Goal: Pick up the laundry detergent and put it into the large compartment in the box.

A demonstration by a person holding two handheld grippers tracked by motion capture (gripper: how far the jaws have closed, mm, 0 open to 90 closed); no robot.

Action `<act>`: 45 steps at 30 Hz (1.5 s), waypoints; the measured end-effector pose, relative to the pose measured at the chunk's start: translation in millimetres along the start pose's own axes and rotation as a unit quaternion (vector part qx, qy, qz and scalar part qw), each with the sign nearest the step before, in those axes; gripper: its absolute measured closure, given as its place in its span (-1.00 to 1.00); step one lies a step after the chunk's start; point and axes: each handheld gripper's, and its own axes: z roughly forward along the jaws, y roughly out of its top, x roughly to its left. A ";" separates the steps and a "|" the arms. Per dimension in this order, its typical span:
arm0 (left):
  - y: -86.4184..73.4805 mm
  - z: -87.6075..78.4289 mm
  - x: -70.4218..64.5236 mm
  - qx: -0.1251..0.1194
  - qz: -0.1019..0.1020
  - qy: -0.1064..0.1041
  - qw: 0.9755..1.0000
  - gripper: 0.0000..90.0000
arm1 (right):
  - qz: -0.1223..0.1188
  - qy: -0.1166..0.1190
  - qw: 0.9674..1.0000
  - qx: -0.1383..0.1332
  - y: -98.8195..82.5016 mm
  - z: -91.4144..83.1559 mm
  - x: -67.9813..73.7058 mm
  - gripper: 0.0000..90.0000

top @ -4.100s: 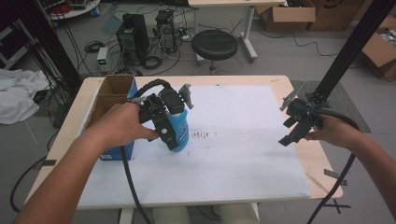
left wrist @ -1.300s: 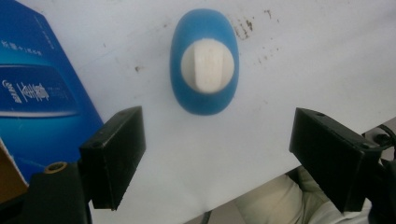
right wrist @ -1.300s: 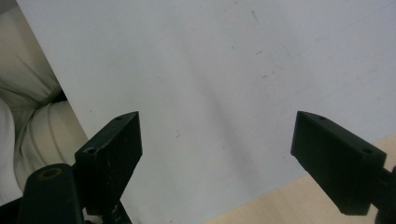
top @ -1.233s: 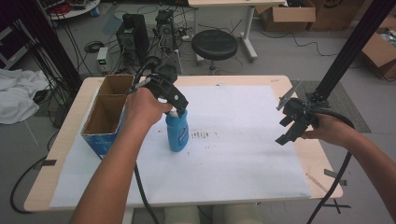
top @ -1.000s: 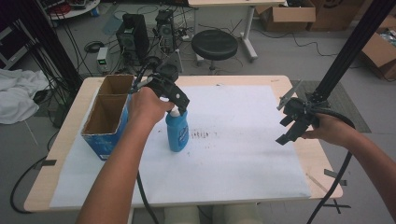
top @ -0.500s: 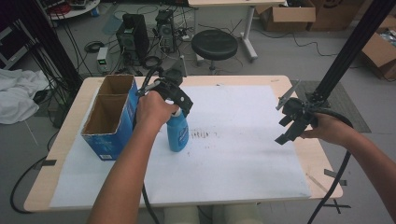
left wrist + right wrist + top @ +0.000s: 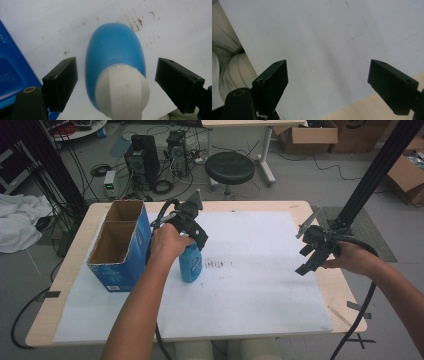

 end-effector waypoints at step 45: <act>-1.0 25.1 -0.4 0.012 0.005 0.005 1.000 -0.43 | 0.002 0.003 1.000 -0.001 -1.2 2.5 0.1 -0.64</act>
